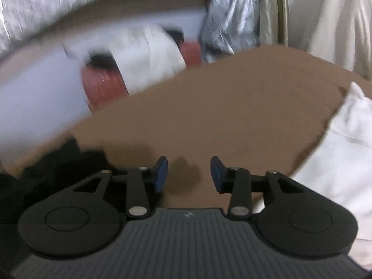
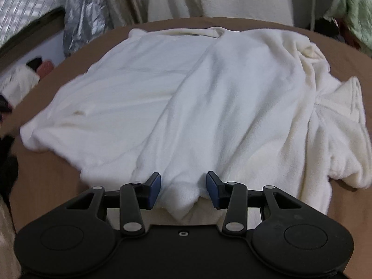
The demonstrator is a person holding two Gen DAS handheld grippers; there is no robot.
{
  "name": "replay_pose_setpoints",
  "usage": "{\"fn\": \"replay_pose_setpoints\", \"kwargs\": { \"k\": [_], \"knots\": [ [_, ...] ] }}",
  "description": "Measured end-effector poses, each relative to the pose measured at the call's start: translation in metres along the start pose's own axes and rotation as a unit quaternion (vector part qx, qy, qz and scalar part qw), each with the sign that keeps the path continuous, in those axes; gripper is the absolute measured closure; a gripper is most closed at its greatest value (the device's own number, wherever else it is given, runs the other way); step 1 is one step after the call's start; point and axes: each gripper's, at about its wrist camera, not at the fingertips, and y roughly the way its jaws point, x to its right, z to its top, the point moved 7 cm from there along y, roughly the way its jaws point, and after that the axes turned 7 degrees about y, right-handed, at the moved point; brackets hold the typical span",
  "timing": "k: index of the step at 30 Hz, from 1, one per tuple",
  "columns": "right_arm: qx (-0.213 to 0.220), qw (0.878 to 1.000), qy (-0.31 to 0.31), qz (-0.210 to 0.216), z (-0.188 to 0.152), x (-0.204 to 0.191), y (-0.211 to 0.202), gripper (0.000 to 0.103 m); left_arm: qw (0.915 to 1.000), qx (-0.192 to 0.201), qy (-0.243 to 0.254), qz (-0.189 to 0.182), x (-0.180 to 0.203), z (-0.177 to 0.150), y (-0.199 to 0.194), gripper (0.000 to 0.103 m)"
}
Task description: Fold clothes
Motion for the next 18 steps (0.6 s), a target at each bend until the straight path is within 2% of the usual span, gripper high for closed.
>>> {"fn": "replay_pose_setpoints", "kwargs": {
  "k": [2,5,6,7,8,9,11,14,16,18],
  "knots": [
    [-0.016,1.0,-0.006,-0.015,-0.012,0.003,-0.009,0.047,0.9971,-0.028,-0.023,-0.068,0.013,-0.005,0.007,0.064],
    [-0.03,0.999,0.002,-0.019,-0.032,0.01,-0.025,0.047,0.9934,-0.009,0.031,-0.11,0.053,-0.004,-0.004,0.062],
    [-0.031,0.999,0.009,-0.015,-0.039,0.013,-0.032,0.047,0.9896,0.004,0.049,-0.135,0.069,-0.004,-0.015,0.061],
    [-0.032,0.999,0.015,-0.011,-0.045,0.016,-0.039,0.047,0.9832,0.018,0.067,-0.169,0.086,-0.005,-0.028,0.061],
    [-0.024,0.999,0.024,-0.002,-0.05,0.019,-0.049,0.047,0.9748,0.025,0.085,-0.205,0.106,-0.009,-0.041,0.056],
    [-0.011,0.999,0.034,0.01,-0.053,0.021,-0.059,0.047,0.9644,0.026,0.104,-0.242,0.128,-0.016,-0.053,0.051],
    [0.007,0.997,0.068,0.029,-0.057,0.032,-0.071,0.046,0.9383,0.027,0.144,-0.313,0.174,-0.032,-0.081,0.05],
    [0.021,0.992,0.119,0.036,-0.062,0.052,-0.074,0.046,0.8904,0.012,0.222,-0.397,0.244,-0.067,-0.119,0.05],
    [0.035,0.988,0.146,0.043,-0.06,0.062,-0.075,0.046,0.8595,0.002,0.287,-0.423,0.285,-0.095,-0.142,0.049],
    [0.055,0.983,0.167,0.053,-0.051,0.07,-0.082,0.046,0.8348,-0.013,0.344,-0.429,0.319,-0.122,-0.155,0.045]
  ]
}}
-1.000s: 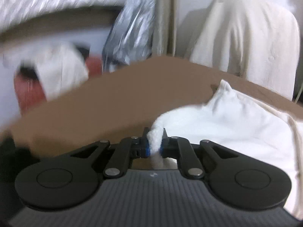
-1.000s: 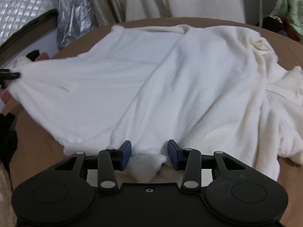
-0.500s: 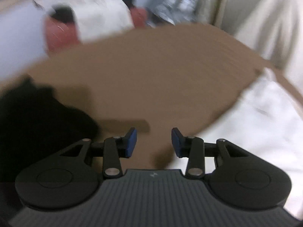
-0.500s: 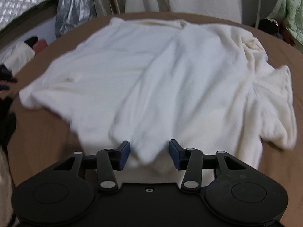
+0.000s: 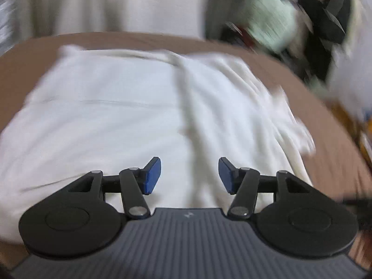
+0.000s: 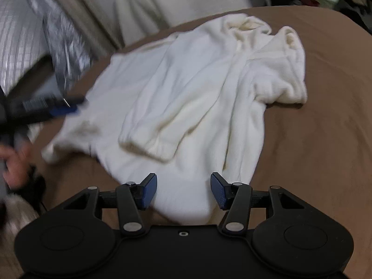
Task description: Fold clothes
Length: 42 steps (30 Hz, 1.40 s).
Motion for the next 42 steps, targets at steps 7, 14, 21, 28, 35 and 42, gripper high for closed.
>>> {"fn": "replay_pose_setpoints", "kwargs": {
  "k": [7,14,21,28,35,42],
  "knots": [
    [0.025,0.991,0.125,0.043,0.044,0.046,-0.001,0.039,0.9928,-0.11,0.041,-0.028,0.041,-0.005,0.1,0.024],
    [0.032,0.957,0.286,0.046,0.05,0.122,0.052,0.038,0.9942,-0.088,0.005,-0.061,0.037,-0.013,0.099,0.017],
    [0.024,0.963,0.26,0.07,0.097,0.107,0.092,0.035,0.9948,-0.068,-0.013,-0.075,0.031,-0.01,0.097,0.016],
    [0.032,0.984,0.158,0.081,0.141,0.078,0.126,0.073,0.9932,-0.055,-0.039,-0.095,0.025,-0.011,0.09,0.016],
    [0.116,0.992,-0.01,0.054,0.174,0.001,0.091,0.08,0.9879,-0.055,-0.076,-0.124,0.019,-0.003,0.084,0.016],
    [0.089,0.987,-0.115,0.066,0.218,-0.094,0.096,0.08,0.9879,-0.025,-0.082,-0.129,0.003,0.014,0.05,0.018]
  ]
}}
